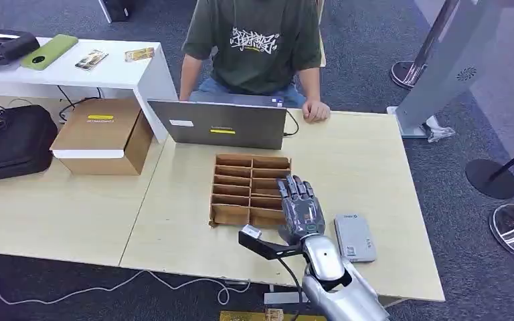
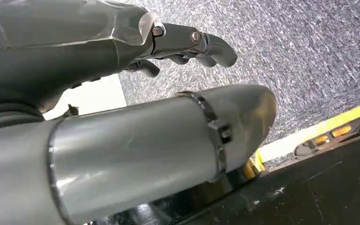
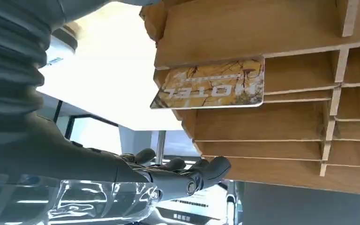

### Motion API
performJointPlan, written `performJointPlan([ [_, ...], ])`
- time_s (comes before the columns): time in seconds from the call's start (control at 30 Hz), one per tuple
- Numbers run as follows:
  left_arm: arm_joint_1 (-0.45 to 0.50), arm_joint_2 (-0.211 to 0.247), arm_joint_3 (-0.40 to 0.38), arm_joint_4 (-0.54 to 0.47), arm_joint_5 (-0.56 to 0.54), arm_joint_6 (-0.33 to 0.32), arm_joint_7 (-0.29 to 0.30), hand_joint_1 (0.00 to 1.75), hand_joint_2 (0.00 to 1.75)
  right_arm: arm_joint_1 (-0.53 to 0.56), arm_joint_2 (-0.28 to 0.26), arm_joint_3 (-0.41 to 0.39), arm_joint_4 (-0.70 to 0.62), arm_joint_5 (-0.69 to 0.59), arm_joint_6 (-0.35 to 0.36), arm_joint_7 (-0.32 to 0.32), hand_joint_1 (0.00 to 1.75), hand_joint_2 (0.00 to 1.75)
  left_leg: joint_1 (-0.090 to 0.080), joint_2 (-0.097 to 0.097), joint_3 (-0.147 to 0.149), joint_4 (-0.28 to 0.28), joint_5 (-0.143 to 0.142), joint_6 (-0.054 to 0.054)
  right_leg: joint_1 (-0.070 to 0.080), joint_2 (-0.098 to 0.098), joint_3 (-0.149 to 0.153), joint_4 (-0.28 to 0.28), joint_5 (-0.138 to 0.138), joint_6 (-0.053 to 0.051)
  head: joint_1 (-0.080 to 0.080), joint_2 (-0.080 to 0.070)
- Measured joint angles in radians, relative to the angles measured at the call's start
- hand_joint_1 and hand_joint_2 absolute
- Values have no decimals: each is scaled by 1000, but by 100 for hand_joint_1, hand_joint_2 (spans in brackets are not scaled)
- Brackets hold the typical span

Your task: Pass the card to the sensor for recognition and then transmit it.

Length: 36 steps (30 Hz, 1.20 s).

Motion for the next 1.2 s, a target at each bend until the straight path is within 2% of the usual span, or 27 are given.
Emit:
performJointPlan([
  [0.7,0,0,0,0,6,1,-1,0,0,-3,10,0,0,3,-11,0,0,175,0,0,0,0,0,0,0,0,0,0,0,0,0,0],
  [0.73,0,0,0,0,6,2,-1,0,0,-3,11,0,0,3,-11,0,9,175,0,0,0,0,0,0,0,0,0,0,0,0,0,0],
  [0.77,0,0,0,0,6,3,-1,0,0,-3,11,0,0,3,-10,0,9,175,0,0,0,0,0,0,0,0,0,0,0,0,0,0],
  [0.8,0,0,0,0,6,3,-1,0,0,-3,12,-1,0,3,-10,0,59,175,0,0,0,0,0,0,0,0,0,0,0,0,0,0],
  [0.83,0,0,0,0,6,3,-2,0,0,-3,12,-1,0,3,-10,0,127,175,0,0,0,0,0,0,0,0,0,0,0,0,0,0],
  [0.97,0,0,0,0,6,5,-3,0,0,-3,13,-2,0,12,-9,0,124,175,0,0,0,0,0,0,0,0,0,0,0,0,0,0],
  [1.03,0,0,0,0,6,6,-3,0,0,-3,15,-3,-1,18,-9,0,103,175,0,0,0,0,0,0,0,0,0,0,0,0,0,0],
  [1.2,1,0,0,0,5,6,-4,0,0,-3,16,-3,-2,18,-9,1,77,175,0,0,0,0,0,0,0,0,0,0,0,0,0,0],
])
